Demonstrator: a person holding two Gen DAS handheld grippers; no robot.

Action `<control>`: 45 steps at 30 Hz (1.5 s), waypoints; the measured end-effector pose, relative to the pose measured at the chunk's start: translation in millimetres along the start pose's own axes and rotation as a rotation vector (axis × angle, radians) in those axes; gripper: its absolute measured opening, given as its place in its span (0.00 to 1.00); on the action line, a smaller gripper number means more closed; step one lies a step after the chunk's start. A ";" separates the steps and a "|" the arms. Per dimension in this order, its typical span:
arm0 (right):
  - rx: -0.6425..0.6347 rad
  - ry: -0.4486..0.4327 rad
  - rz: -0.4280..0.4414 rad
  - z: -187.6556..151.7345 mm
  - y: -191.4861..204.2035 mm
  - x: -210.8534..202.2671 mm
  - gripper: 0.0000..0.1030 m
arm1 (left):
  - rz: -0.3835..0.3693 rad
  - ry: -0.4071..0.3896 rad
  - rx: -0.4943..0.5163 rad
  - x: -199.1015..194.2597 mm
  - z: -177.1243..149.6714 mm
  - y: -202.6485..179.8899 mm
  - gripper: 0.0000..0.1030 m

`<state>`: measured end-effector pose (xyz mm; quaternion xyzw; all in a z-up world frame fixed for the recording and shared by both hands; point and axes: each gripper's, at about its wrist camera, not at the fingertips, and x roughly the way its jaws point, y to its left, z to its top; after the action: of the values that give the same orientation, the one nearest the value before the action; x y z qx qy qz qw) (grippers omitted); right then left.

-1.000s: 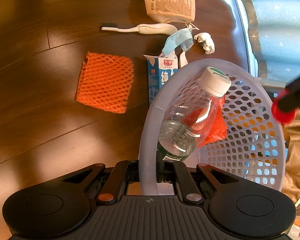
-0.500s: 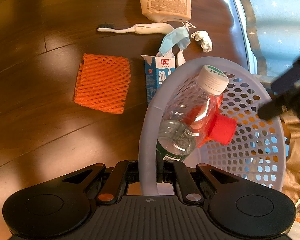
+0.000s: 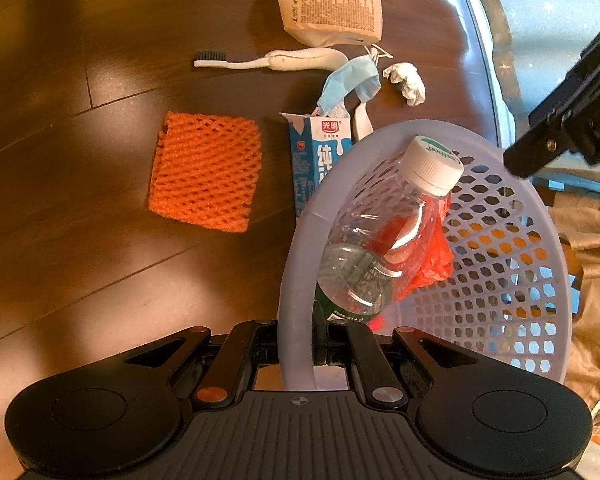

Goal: Collect trash
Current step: 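Withdraw the open left tool from the basket toward the paper bag, then close the left tool on the printed paper snack bag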

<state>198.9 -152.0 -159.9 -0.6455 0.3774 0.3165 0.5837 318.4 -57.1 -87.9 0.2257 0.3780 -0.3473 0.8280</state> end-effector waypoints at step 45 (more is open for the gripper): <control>0.010 0.016 -0.015 0.7 -3.5 10.0 0.03 | 0.000 0.292 0.073 67.8 -168.2 67.0 0.82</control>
<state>207.1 -152.3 -166.6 -0.6481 0.3786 0.3050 0.5862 321.5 66.5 -236.5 0.3039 0.4817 -0.3242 0.7553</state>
